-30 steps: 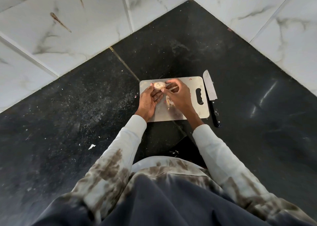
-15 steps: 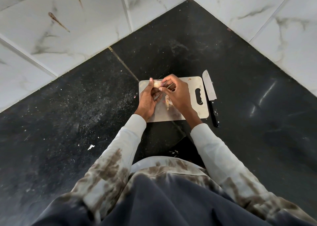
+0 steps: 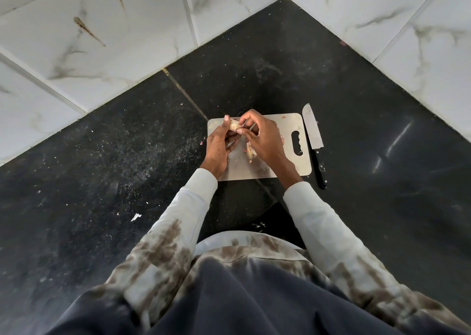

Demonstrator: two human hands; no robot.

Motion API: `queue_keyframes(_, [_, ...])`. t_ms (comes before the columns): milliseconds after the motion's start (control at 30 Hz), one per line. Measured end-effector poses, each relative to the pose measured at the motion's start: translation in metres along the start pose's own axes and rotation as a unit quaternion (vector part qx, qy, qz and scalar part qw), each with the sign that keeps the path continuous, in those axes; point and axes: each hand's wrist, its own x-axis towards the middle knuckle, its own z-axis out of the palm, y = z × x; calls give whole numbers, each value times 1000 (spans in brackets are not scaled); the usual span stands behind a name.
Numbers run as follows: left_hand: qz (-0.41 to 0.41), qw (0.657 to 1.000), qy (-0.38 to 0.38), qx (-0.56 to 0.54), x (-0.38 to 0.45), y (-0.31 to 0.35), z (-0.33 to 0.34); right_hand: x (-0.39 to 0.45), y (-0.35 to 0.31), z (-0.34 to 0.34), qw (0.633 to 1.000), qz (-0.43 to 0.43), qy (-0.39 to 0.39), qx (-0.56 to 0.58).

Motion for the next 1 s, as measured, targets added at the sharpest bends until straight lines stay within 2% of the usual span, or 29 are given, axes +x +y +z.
queue_keyframes(667, [14, 999, 1, 36, -5, 5, 0, 3, 9, 1, 1000, 22, -8, 2])
queue_keyframes(1000, [3, 999, 9, 36, -4, 7, 0, 5, 5, 0, 998, 61, -14, 18])
